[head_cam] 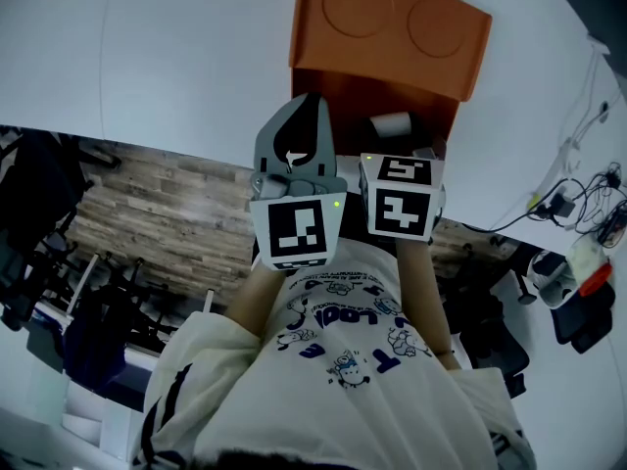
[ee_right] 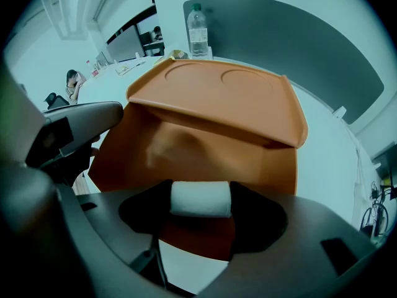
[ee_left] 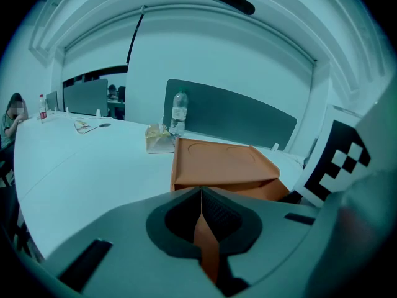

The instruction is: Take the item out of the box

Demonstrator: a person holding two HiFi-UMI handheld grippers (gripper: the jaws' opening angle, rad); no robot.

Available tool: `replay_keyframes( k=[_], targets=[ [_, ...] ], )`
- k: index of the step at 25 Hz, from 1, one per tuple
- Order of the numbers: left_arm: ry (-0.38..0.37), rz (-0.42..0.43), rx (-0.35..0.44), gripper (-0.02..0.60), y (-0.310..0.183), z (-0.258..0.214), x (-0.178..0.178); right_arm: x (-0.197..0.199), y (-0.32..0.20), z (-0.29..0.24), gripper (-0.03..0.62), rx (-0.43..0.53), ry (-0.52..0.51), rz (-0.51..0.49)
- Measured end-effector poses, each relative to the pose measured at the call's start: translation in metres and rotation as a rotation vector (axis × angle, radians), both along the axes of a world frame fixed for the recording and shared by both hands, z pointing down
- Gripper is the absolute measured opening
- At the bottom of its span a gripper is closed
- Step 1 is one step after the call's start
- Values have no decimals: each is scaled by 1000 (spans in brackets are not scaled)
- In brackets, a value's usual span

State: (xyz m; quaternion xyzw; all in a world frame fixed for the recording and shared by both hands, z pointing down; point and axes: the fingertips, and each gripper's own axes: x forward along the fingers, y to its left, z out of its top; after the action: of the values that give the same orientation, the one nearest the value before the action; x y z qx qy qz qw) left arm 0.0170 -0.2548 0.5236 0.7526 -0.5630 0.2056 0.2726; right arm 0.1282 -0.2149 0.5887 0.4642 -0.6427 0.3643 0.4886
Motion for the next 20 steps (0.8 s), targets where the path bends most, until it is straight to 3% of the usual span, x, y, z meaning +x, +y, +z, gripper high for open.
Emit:
replay_keyframes(
  k=[20],
  targets=[
    [-3,6,20,18,4,-9,-3,6,-4,-4,285,22,-49,63]
  ],
)
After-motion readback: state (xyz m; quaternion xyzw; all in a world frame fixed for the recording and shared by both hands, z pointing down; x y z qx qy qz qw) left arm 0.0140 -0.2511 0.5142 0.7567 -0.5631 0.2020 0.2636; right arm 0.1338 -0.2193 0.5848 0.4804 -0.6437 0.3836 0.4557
